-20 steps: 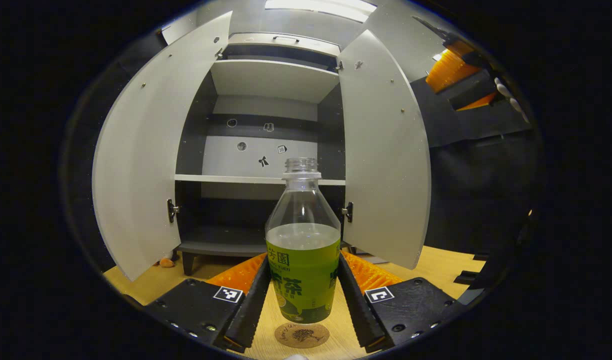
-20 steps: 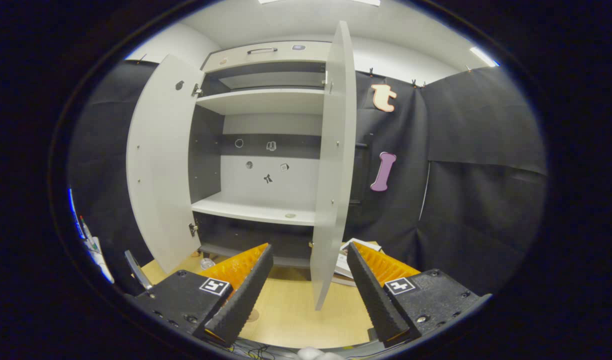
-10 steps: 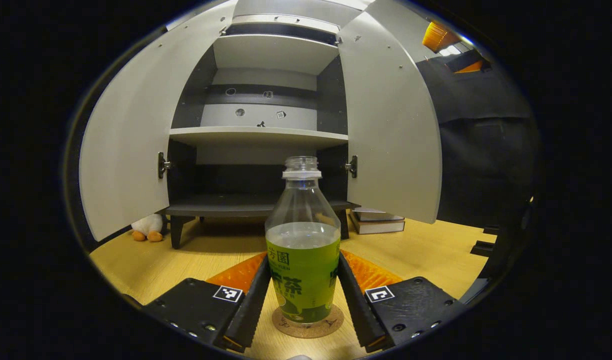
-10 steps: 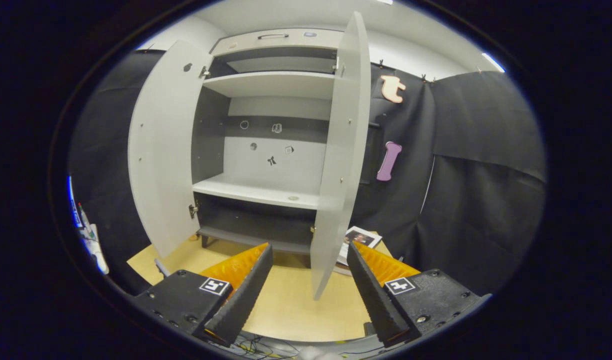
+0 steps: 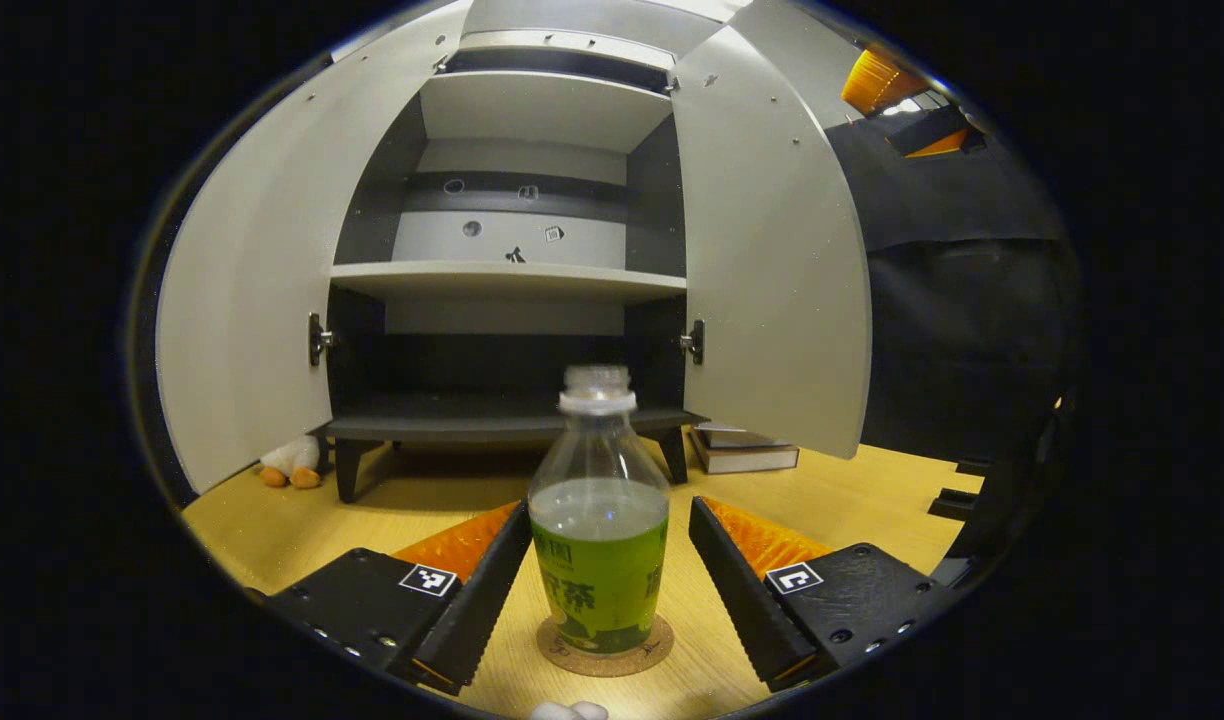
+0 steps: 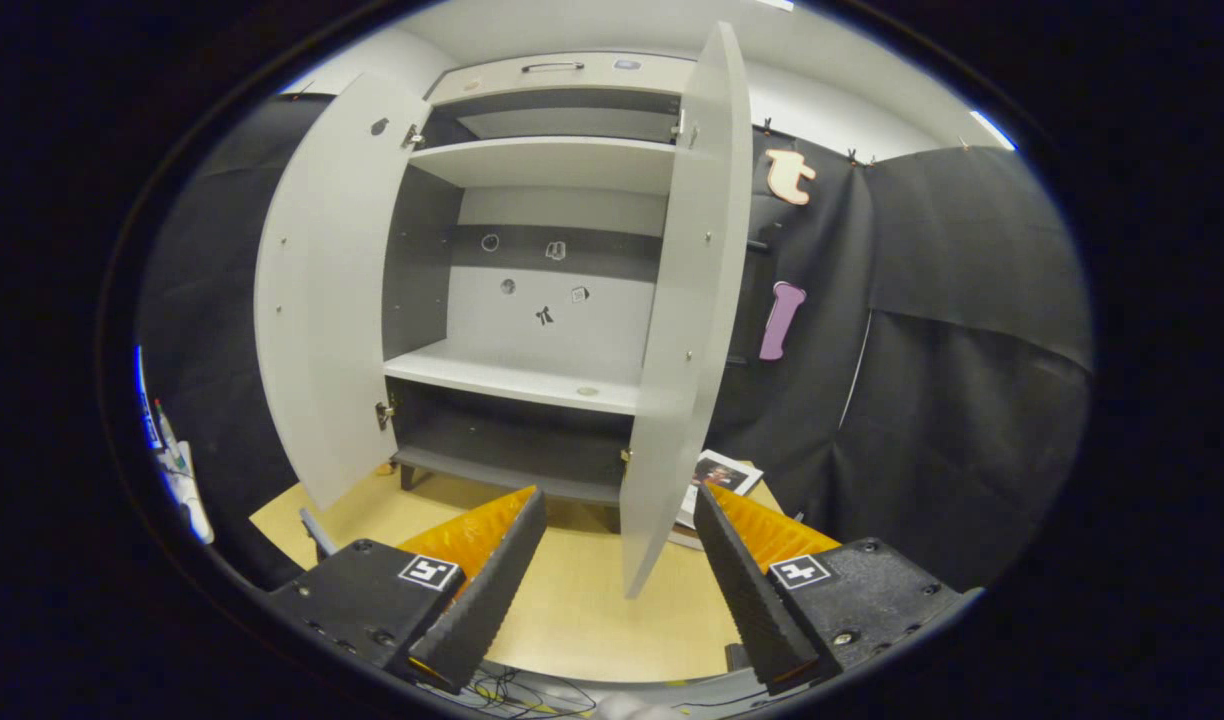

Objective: Grasp the bottle in the cabinet with the left hand and place it on the coaster, then close the right door with the right hand and the left door with the left hand.

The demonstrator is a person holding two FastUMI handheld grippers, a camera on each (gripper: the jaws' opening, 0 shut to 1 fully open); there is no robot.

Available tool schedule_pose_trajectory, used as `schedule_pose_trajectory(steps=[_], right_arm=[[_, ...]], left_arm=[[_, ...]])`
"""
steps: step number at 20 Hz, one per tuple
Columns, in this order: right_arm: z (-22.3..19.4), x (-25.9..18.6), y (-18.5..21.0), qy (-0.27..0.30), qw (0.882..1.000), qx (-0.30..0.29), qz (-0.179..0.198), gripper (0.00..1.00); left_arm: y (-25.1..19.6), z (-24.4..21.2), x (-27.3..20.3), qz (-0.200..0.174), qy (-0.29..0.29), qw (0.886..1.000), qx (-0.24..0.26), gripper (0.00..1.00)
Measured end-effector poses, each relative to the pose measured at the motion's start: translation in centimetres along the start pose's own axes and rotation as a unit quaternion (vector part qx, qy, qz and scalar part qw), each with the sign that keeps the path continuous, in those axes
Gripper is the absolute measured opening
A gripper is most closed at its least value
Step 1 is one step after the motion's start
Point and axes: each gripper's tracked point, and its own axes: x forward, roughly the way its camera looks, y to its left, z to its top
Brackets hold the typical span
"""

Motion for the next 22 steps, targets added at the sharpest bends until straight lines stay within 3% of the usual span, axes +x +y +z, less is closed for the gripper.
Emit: schedule_pose_trajectory(steps=[3,8,15,19,22], right_arm=[[0.6,0.0,-0.2,-0.009,1.000,0.005,-0.002,0.98],[1.6,-0.2,0.3,-0.024,1.000,0.011,0.008,0.98],[4.4,-0.6,1.5,-0.065,0.997,0.013,0.032,0.98],[6.0,-0.8,0.5,-0.084,0.995,0.029,0.033,0.98],[6.9,-0.5,-2.3,-0.099,0.994,0.035,0.015,0.98]], left_arm=[[1.1,5.2,-0.1,0.013,-0.027,1.000,0.002,0.96],[3.0,13.1,-1.3,0.028,-0.028,0.998,-0.042,0.96],[8.0,24.0,-4.5,0.087,-0.046,0.995,-0.023,0.96],[10.4,27.7,-7.8,0.121,-0.042,0.992,-0.013,0.96],[12.1,28.4,-11.1,0.154,-0.037,0.987,0.006,0.96]])
